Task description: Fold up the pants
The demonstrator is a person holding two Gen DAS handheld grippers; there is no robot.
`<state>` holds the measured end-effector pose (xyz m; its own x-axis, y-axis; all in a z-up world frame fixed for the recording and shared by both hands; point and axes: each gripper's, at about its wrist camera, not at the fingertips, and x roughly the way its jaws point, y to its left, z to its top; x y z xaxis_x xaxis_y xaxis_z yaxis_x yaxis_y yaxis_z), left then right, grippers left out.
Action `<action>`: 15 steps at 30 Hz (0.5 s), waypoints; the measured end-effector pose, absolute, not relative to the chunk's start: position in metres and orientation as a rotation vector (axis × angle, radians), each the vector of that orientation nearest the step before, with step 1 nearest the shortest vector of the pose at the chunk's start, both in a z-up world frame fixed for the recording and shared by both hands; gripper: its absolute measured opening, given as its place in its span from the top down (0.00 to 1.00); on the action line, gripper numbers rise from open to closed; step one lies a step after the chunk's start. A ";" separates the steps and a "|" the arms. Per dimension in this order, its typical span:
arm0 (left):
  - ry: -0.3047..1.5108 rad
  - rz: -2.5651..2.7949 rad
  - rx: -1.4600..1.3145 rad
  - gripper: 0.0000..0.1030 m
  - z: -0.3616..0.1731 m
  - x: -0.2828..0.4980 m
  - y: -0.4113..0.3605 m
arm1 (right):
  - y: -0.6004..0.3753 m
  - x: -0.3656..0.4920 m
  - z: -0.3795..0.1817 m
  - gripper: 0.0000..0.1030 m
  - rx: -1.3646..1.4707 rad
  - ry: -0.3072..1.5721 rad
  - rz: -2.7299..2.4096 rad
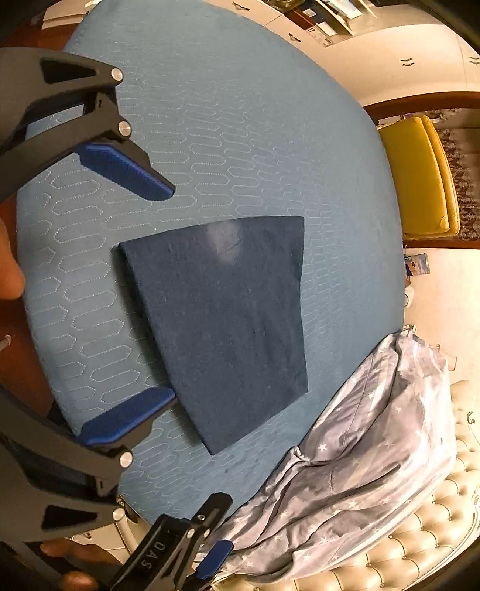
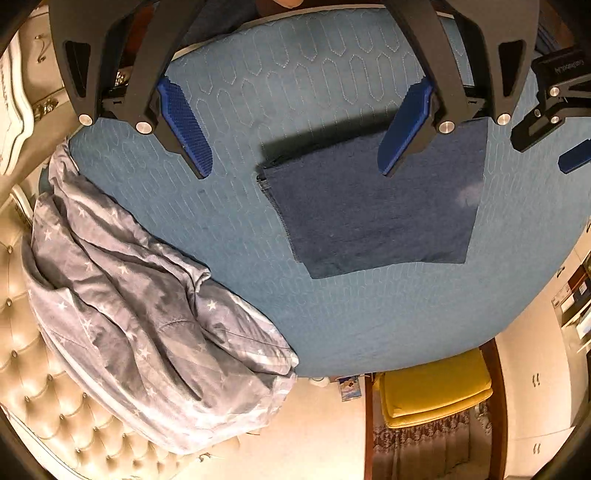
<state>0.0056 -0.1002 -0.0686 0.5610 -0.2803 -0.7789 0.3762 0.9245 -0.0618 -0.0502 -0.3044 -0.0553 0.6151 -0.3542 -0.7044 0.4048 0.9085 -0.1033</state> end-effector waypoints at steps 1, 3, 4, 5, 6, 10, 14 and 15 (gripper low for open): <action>0.894 -0.385 0.114 0.02 -0.067 0.005 -0.100 | -0.305 -0.051 -0.056 0.15 0.073 0.798 -0.436; 0.895 -0.387 0.111 0.02 -0.066 0.004 -0.100 | -0.304 -0.053 -0.055 0.15 0.070 0.798 -0.434; 0.894 -0.385 0.111 0.02 -0.066 0.007 -0.100 | -0.303 -0.052 -0.056 0.15 0.065 0.799 -0.431; 0.893 -0.384 0.112 0.02 -0.066 0.008 -0.101 | -0.303 -0.052 -0.057 0.15 0.063 0.802 -0.428; 0.893 -0.385 0.112 0.02 -0.066 0.009 -0.102 | -0.302 -0.051 -0.058 0.15 0.063 0.805 -0.425; 0.907 -0.389 0.109 0.02 -0.068 0.011 -0.104 | -0.301 -0.048 -0.062 0.15 0.064 0.817 -0.417; 0.907 -0.387 0.111 0.02 -0.068 0.014 -0.105 | -0.303 -0.046 -0.064 0.15 0.068 0.817 -0.414; 0.907 -0.387 0.111 0.02 -0.068 0.014 -0.106 | -0.303 -0.046 -0.064 0.15 0.070 0.817 -0.412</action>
<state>0.0143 -0.1056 -0.0685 0.5528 -0.2797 -0.7849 0.3726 0.9255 -0.0674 -0.0457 -0.3029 -0.0640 0.6097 -0.3297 -0.7208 0.3831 0.9187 -0.0962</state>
